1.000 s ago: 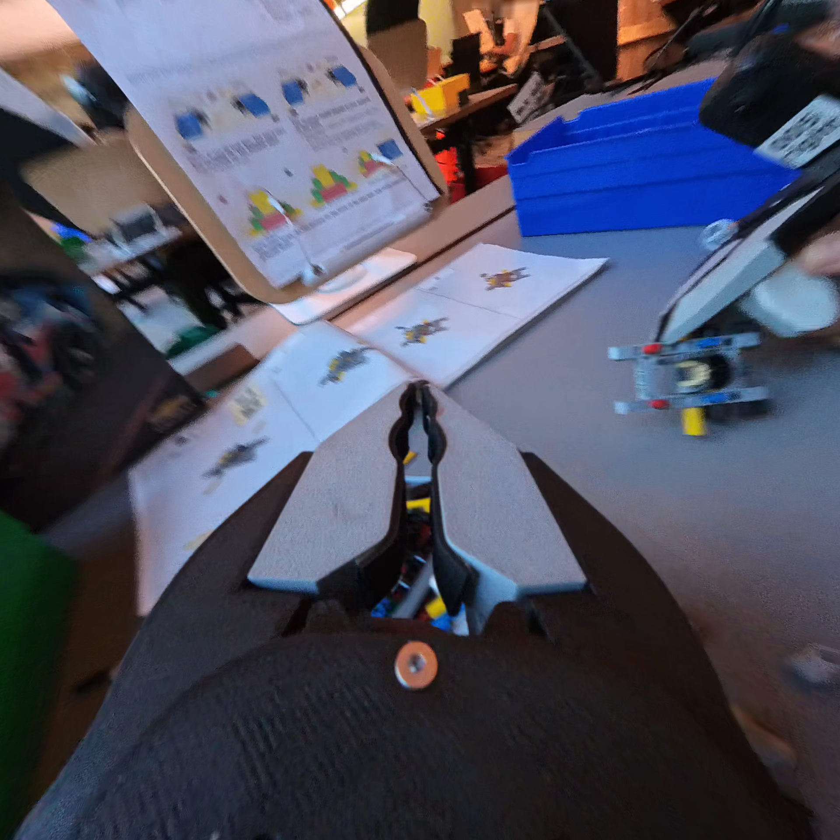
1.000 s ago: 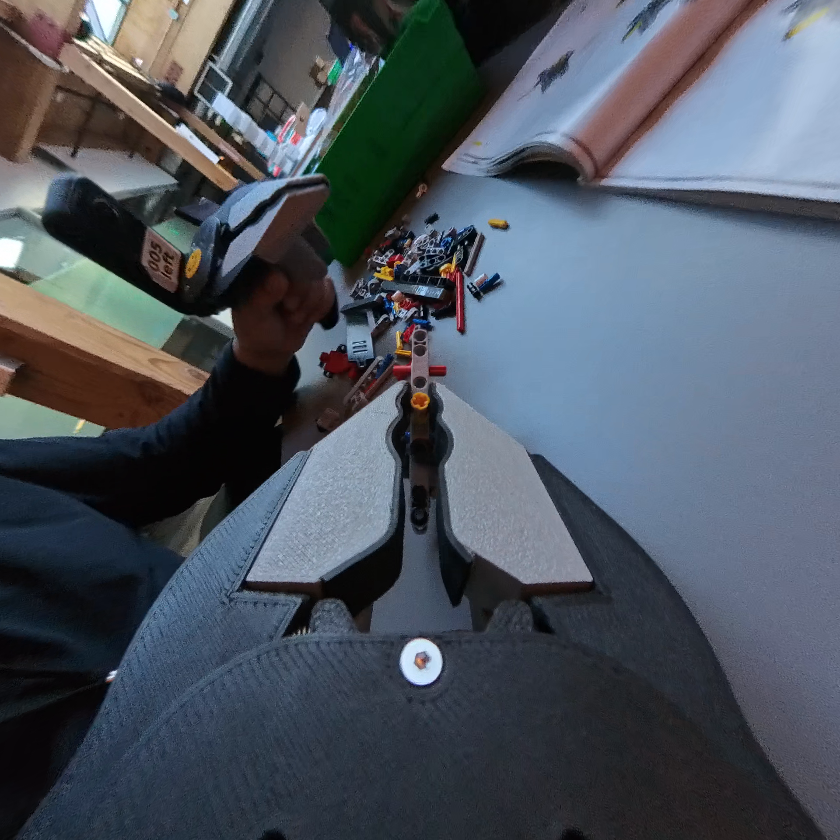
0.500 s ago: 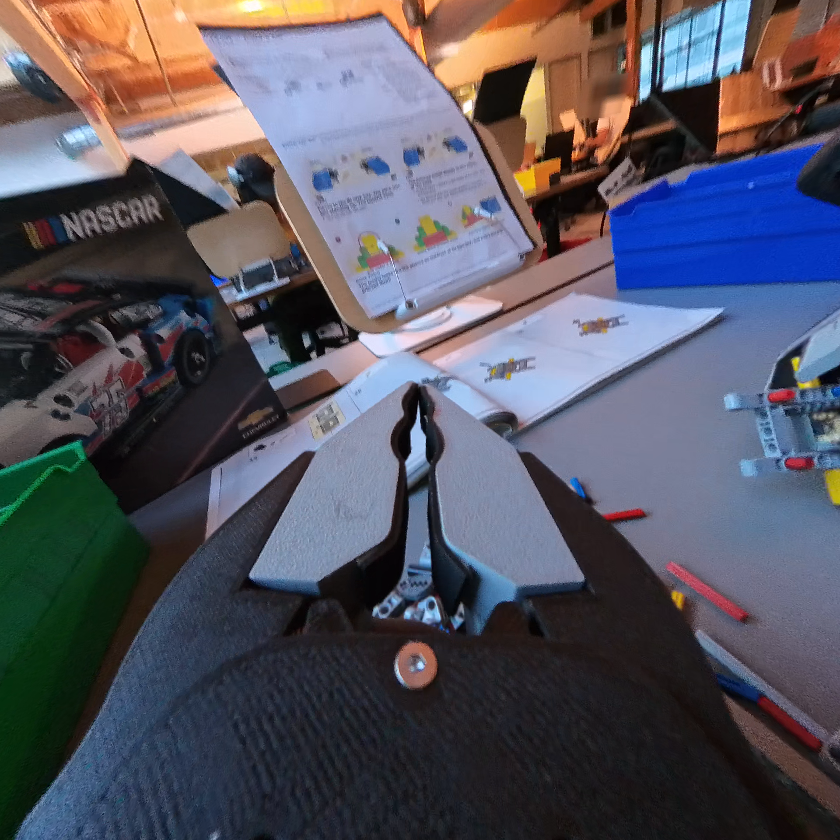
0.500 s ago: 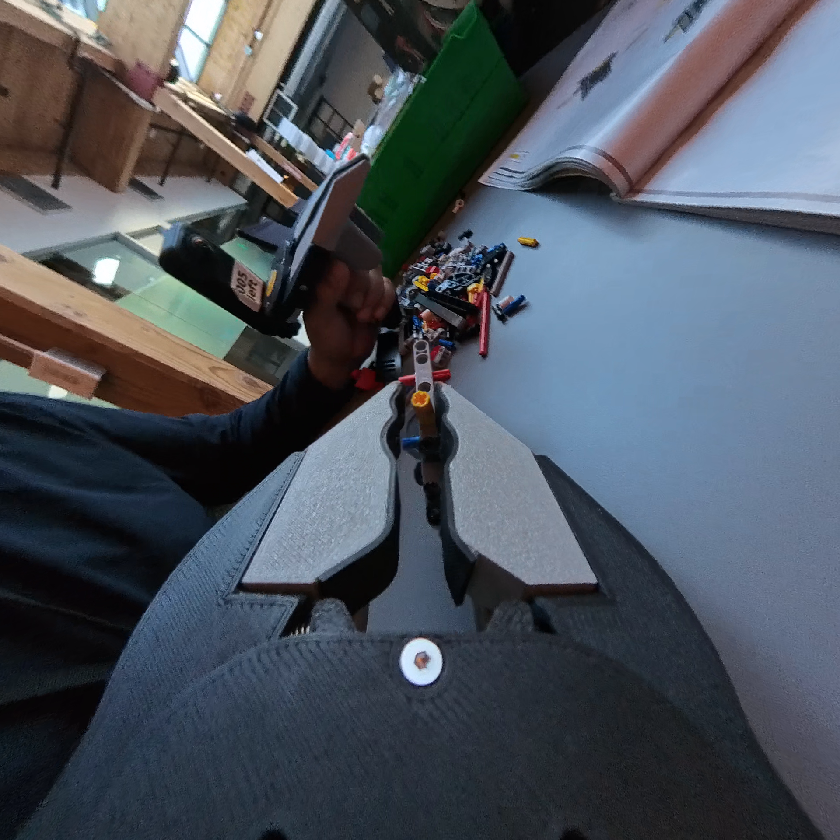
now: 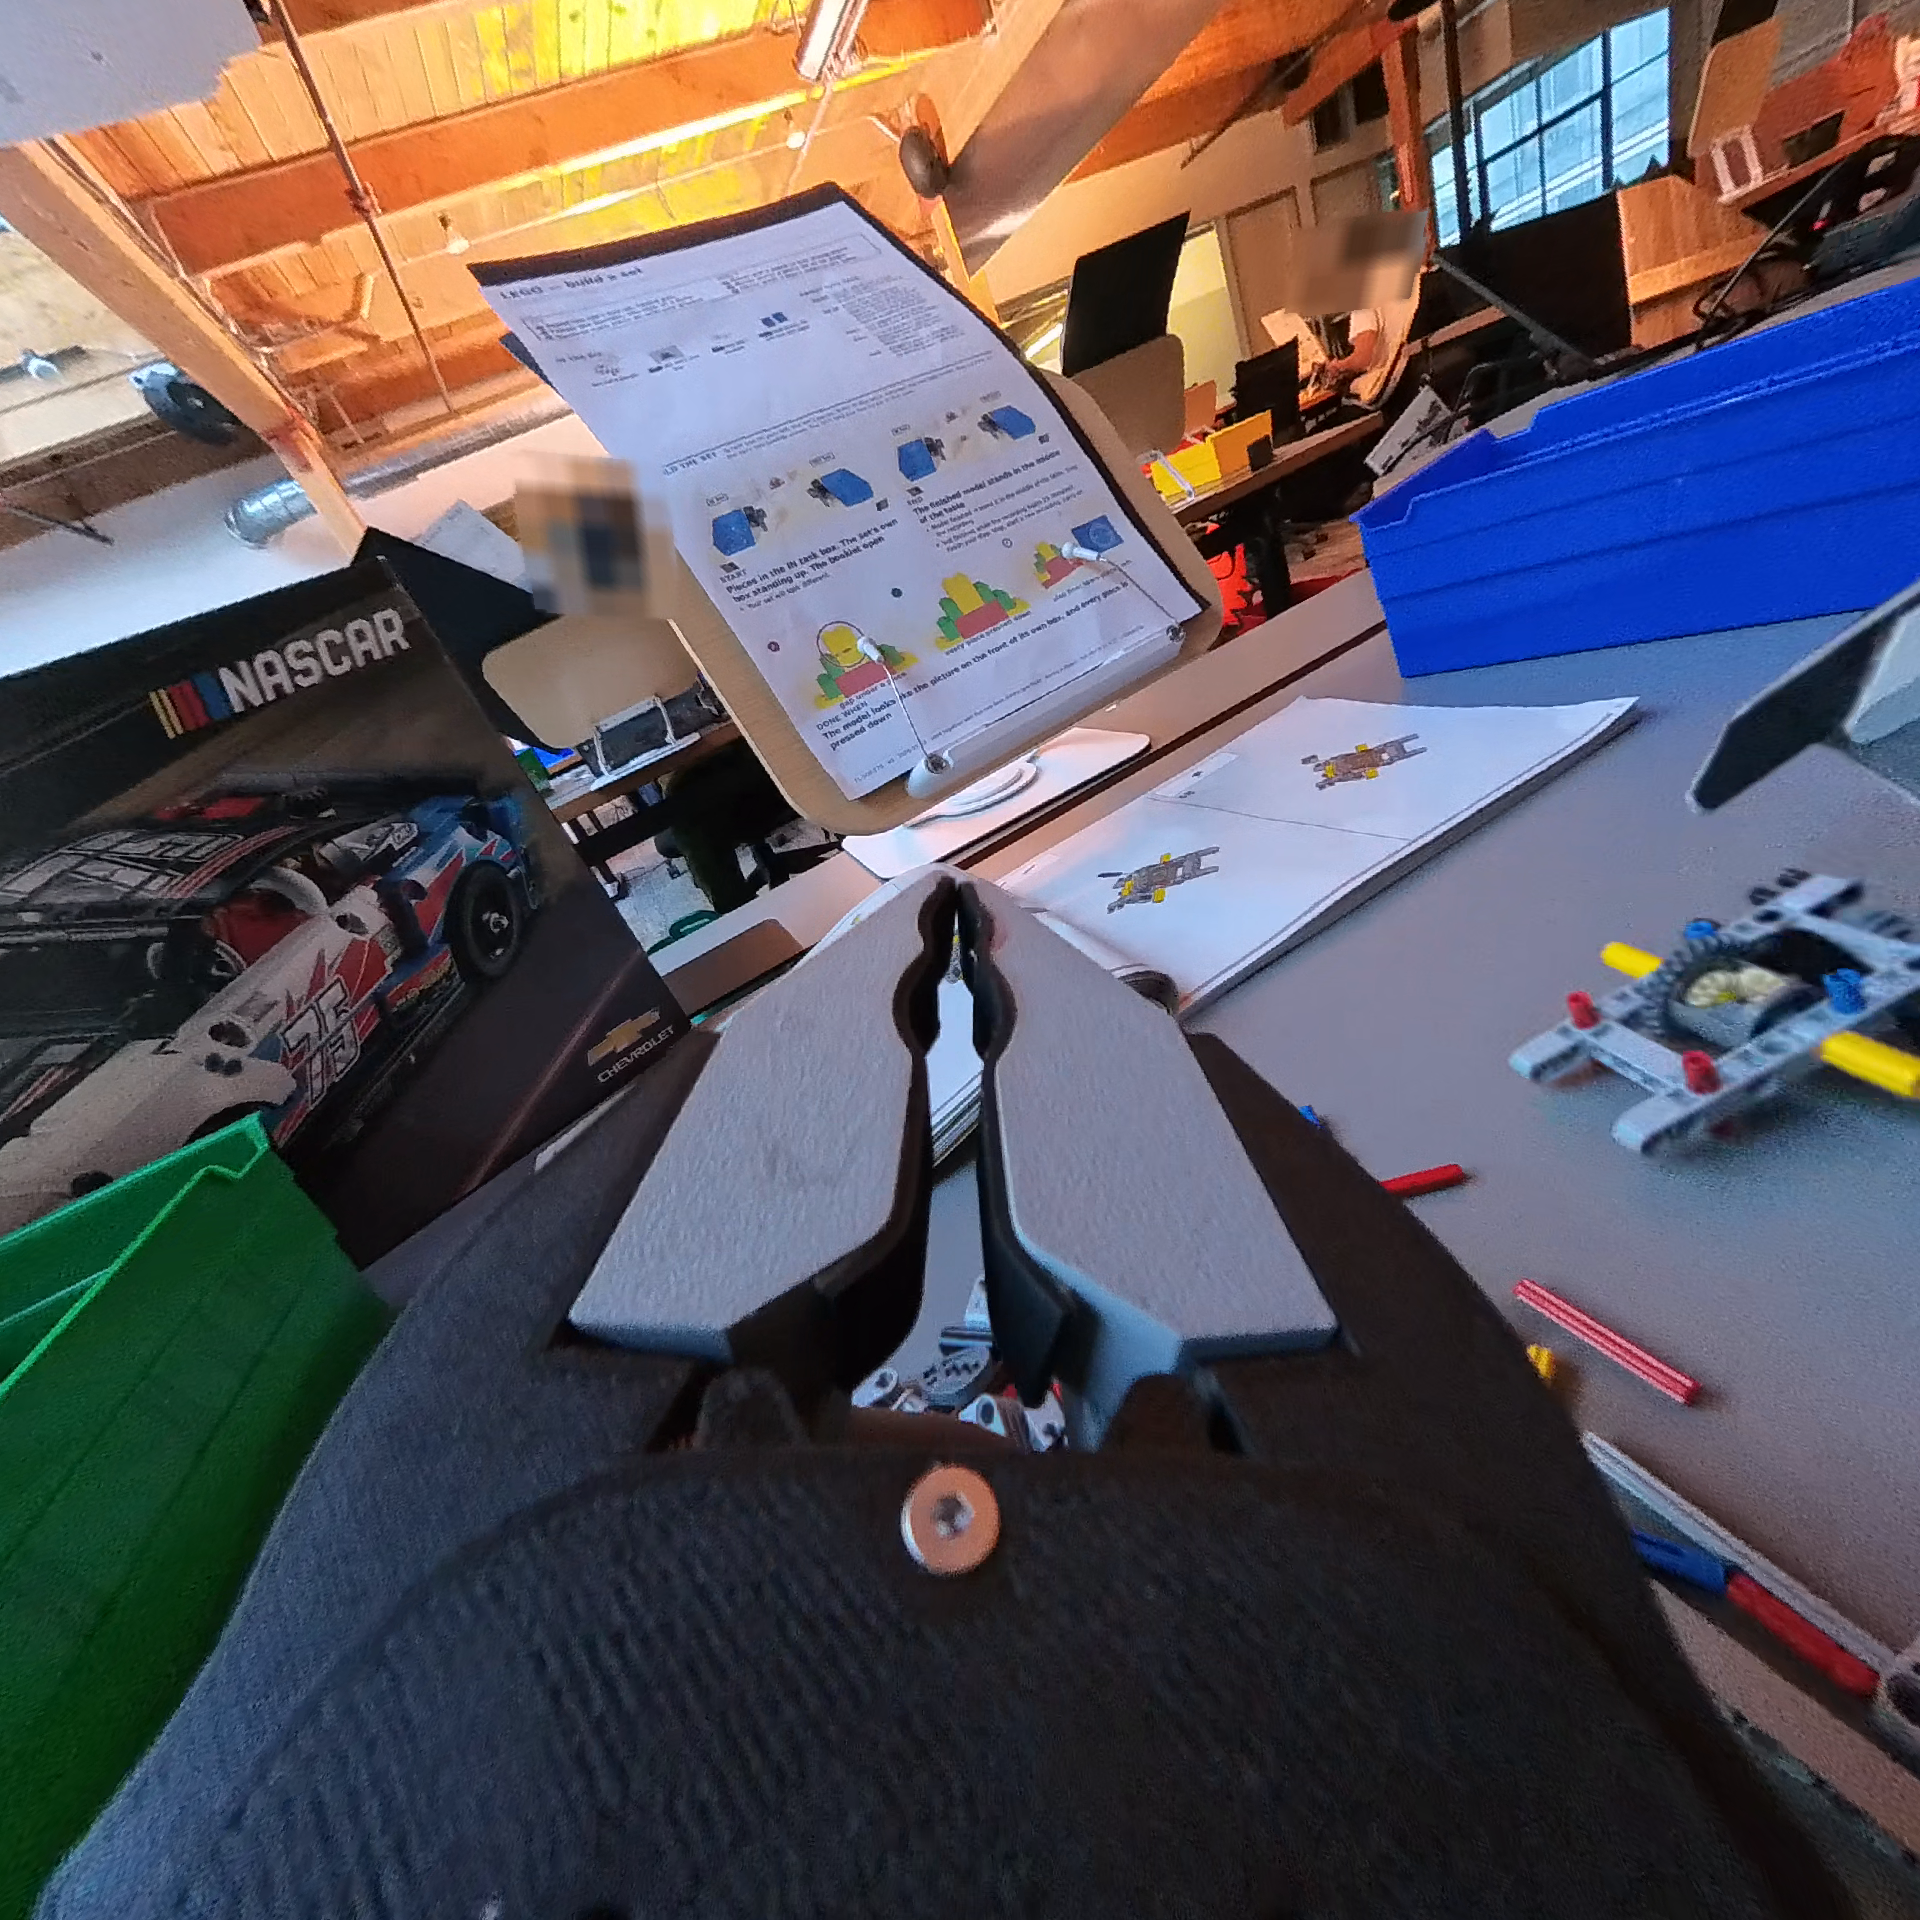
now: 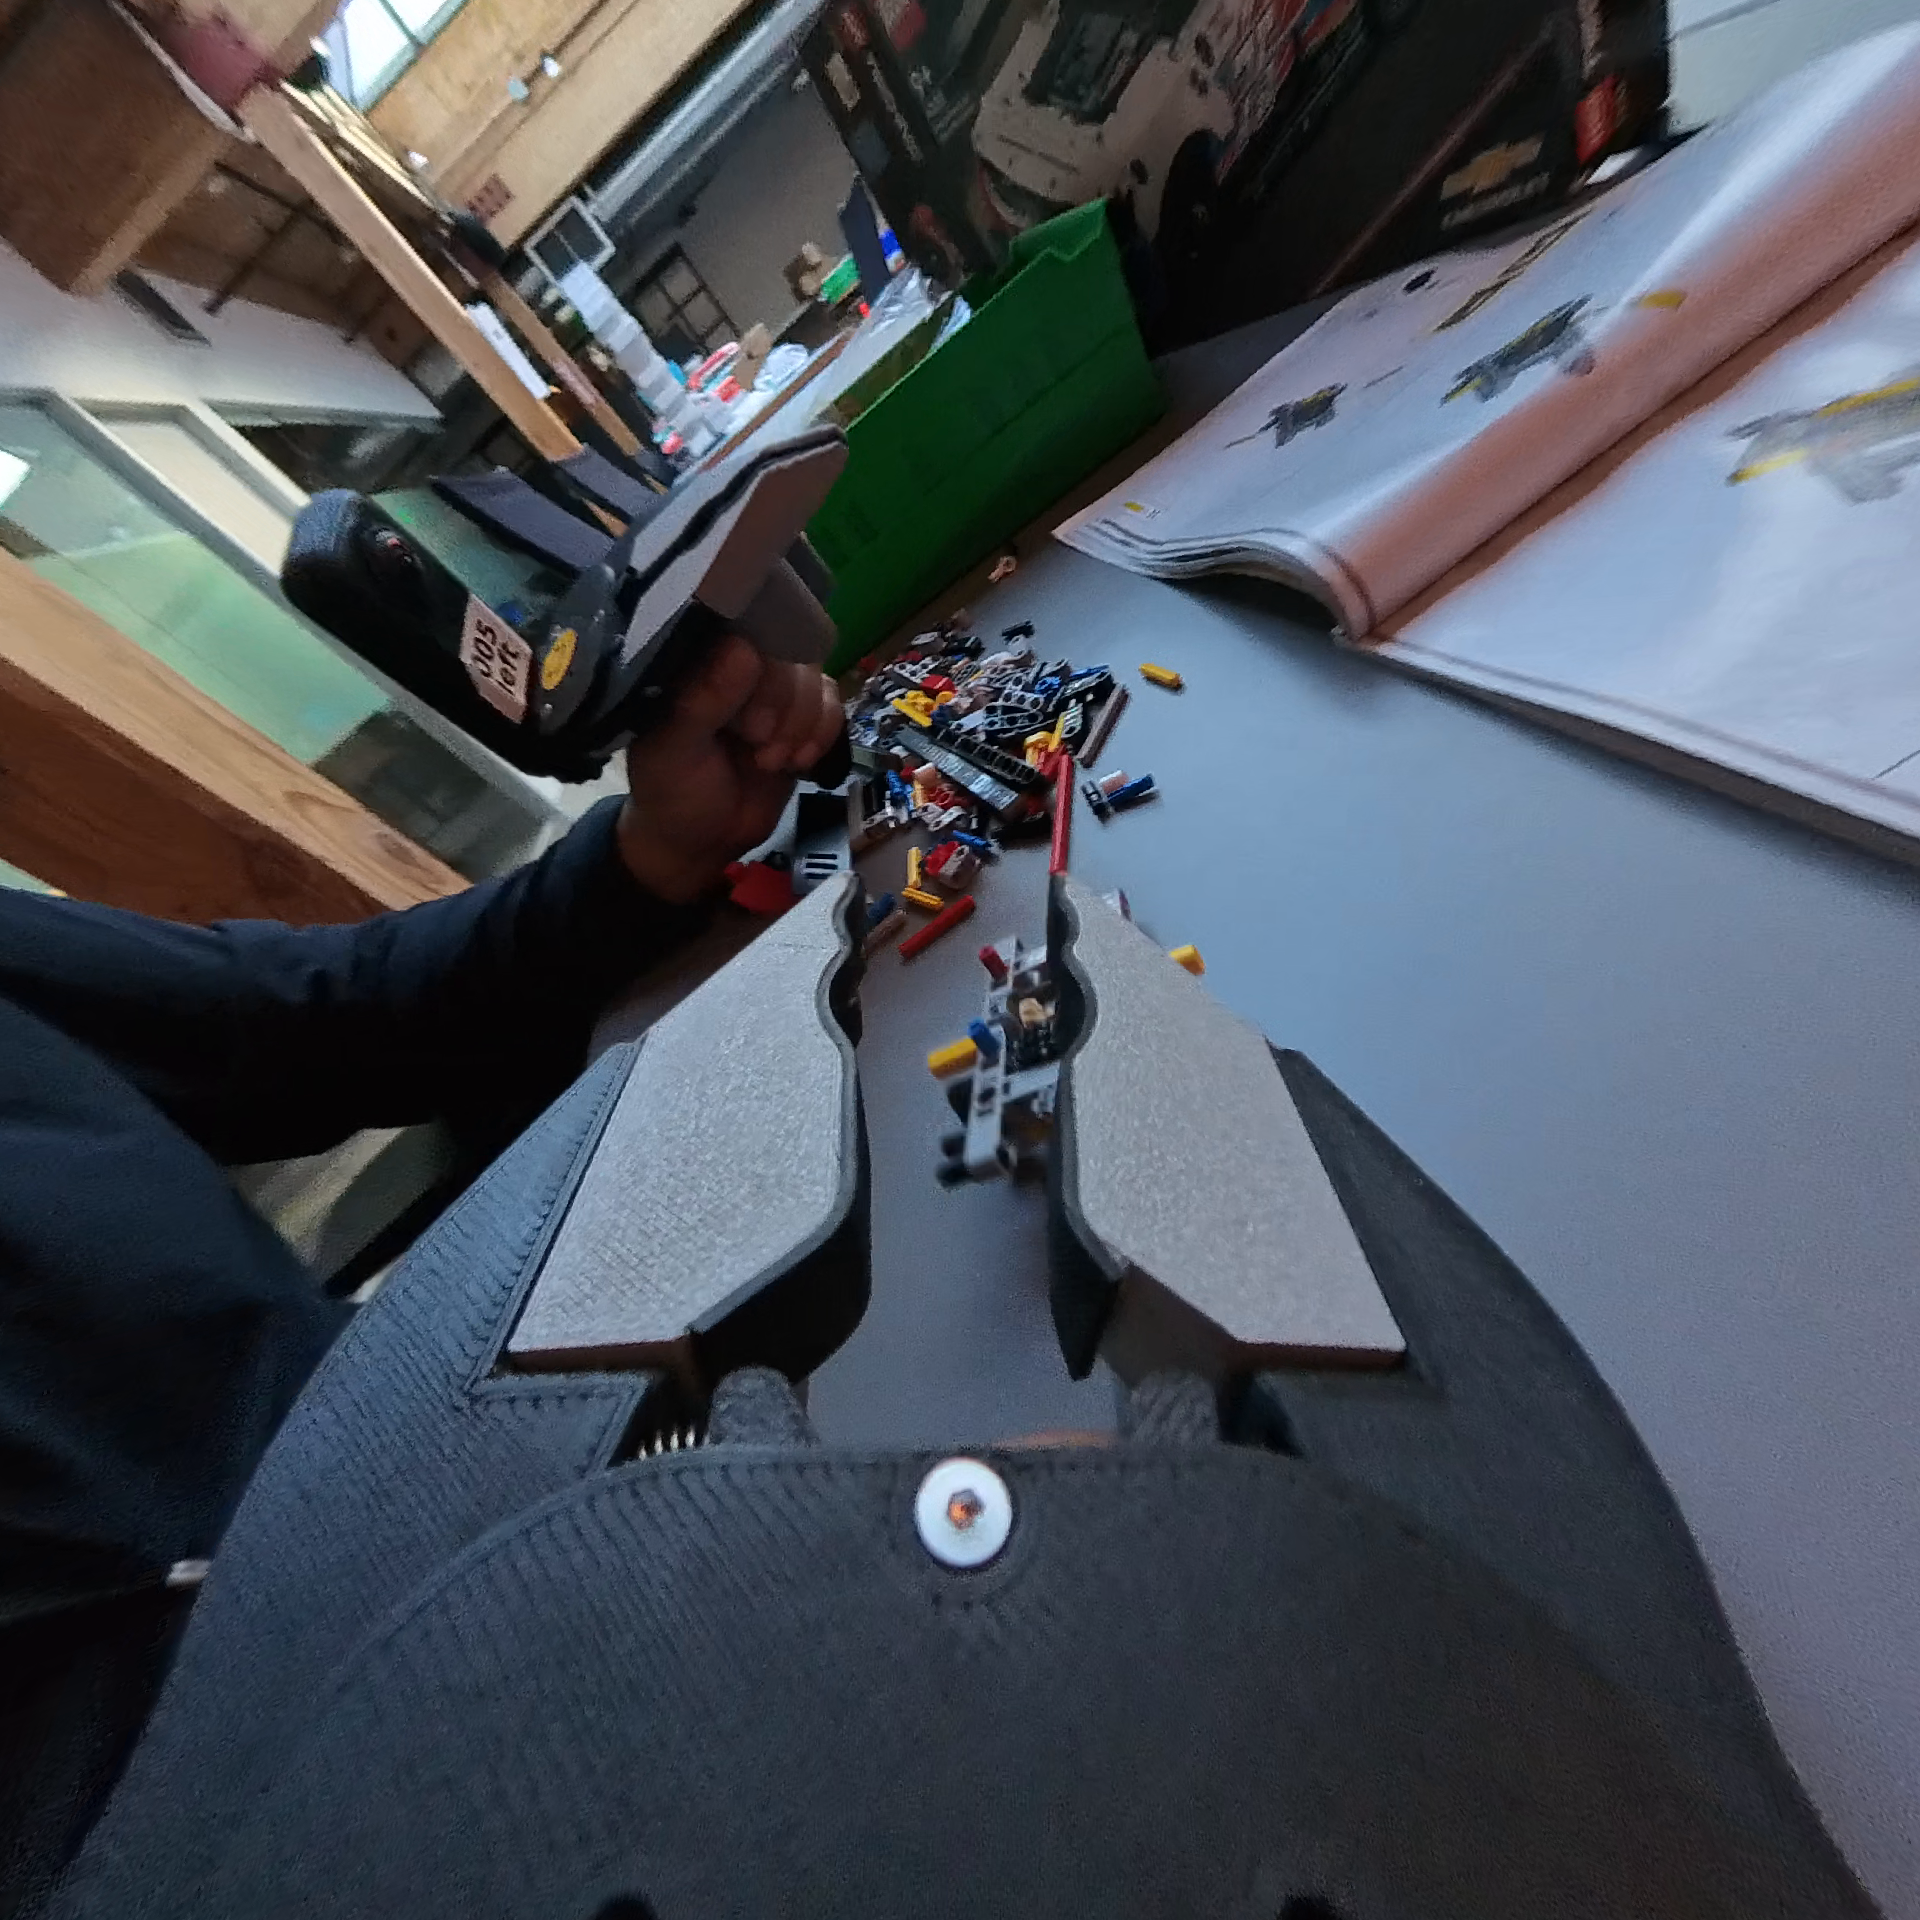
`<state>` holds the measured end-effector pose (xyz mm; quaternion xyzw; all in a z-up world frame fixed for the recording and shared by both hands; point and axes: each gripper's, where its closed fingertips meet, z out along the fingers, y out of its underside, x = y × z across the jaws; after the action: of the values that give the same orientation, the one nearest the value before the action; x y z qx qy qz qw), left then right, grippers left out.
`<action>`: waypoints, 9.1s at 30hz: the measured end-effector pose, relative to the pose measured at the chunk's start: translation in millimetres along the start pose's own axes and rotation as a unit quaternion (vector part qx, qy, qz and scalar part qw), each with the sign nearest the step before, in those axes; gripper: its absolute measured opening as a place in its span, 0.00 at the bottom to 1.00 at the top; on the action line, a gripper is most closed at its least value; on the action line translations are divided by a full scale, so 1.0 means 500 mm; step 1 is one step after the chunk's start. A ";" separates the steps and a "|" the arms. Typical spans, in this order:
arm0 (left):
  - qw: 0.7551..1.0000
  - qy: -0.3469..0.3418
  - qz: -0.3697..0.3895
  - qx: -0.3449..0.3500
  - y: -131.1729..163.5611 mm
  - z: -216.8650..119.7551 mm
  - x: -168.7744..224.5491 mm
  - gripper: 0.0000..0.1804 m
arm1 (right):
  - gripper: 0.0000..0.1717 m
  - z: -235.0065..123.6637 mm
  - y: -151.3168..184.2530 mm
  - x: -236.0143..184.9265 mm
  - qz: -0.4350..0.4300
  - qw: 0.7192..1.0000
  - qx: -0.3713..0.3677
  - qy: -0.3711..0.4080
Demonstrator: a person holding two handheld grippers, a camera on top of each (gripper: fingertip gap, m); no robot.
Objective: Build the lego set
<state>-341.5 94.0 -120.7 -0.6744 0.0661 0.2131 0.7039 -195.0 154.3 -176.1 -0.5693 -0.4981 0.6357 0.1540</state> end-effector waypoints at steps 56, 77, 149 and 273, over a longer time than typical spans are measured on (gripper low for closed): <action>0.997 0.013 -0.060 -0.039 0.024 0.014 -0.004 0.00 | 0.19 -0.011 -0.061 -0.020 -0.126 0.988 0.078 0.041; 0.997 0.008 -0.070 -0.039 0.024 0.011 -0.011 0.00 | 0.21 -0.043 -0.094 0.003 -0.133 0.979 0.128 0.086; 0.996 0.037 -0.067 -0.040 0.016 0.010 0.012 0.00 | 0.09 0.002 0.116 -0.010 -0.184 0.962 -0.182 0.083; 0.995 0.039 -0.089 -0.029 0.005 0.005 0.006 0.00 | 0.08 -0.084 0.015 -0.017 -0.227 0.954 0.026 0.196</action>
<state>-340.2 97.2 -123.9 -0.7054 0.0266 0.1251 0.6972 -152.9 163.9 -171.3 -0.5502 -0.5578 0.4728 0.4032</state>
